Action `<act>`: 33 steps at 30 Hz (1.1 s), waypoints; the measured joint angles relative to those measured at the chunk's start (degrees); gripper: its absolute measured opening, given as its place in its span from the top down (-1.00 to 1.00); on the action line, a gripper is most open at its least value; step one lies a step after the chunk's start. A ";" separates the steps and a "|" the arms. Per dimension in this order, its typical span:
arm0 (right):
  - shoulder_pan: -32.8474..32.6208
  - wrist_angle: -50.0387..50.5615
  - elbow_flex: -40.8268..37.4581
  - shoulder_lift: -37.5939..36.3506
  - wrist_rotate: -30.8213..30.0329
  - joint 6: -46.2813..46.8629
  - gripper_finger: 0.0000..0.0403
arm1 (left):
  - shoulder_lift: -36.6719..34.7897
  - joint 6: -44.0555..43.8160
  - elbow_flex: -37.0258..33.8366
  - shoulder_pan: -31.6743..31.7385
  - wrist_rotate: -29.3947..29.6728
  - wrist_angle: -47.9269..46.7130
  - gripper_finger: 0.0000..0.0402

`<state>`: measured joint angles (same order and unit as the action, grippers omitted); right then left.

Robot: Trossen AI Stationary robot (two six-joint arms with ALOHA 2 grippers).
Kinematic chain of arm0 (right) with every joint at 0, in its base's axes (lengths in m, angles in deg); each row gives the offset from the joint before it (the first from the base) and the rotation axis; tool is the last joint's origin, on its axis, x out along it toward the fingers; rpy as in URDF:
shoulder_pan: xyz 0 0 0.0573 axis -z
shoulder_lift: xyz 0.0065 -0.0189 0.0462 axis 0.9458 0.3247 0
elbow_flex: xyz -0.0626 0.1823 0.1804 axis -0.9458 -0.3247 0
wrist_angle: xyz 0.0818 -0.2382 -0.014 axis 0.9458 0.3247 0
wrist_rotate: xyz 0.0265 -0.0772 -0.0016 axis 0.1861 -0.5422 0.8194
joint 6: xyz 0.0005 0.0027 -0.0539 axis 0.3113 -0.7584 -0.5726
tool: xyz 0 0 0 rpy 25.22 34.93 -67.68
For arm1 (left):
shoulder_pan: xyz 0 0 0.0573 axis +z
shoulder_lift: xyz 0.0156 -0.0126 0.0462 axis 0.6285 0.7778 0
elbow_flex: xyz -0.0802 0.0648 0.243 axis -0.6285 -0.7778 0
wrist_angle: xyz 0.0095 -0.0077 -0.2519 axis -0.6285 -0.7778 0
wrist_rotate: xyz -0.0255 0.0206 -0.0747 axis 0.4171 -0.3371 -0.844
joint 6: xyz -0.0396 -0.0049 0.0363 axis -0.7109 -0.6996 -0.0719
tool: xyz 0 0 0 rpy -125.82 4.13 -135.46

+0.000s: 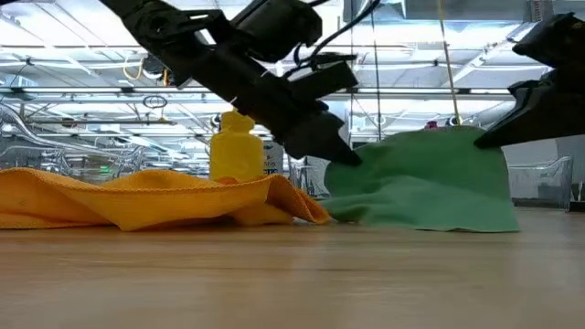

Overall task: Pick & Place Sports Items
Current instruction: Fold the green towel

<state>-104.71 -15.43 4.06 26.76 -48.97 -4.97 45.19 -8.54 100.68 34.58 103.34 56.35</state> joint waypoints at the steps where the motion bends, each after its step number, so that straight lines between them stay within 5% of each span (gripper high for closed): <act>1: 0.34 -0.43 0.00 0.00 -0.05 -0.35 0.97 | 0.00 -0.06 0.00 -0.02 -0.04 -0.06 1.00; 12: 1.43 -13.78 0.00 -0.07 -0.75 -19.85 0.42 | 0.01 -1.31 -0.02 0.42 -0.12 -0.36 1.00; 17: 2.34 -19.85 0.00 1.04 4.16 -23.74 0.21 | 0.01 -1.76 -0.02 0.97 -0.17 -0.23 1.00; 33: 15.24 -41.22 0.00 22.69 18.87 -21.04 0.39 | 0.02 -3.45 -0.02 1.03 -0.11 1.08 1.00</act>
<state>-89.47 -56.66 4.06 49.44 -30.10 -26.02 45.21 -11.99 100.65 35.61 103.23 57.42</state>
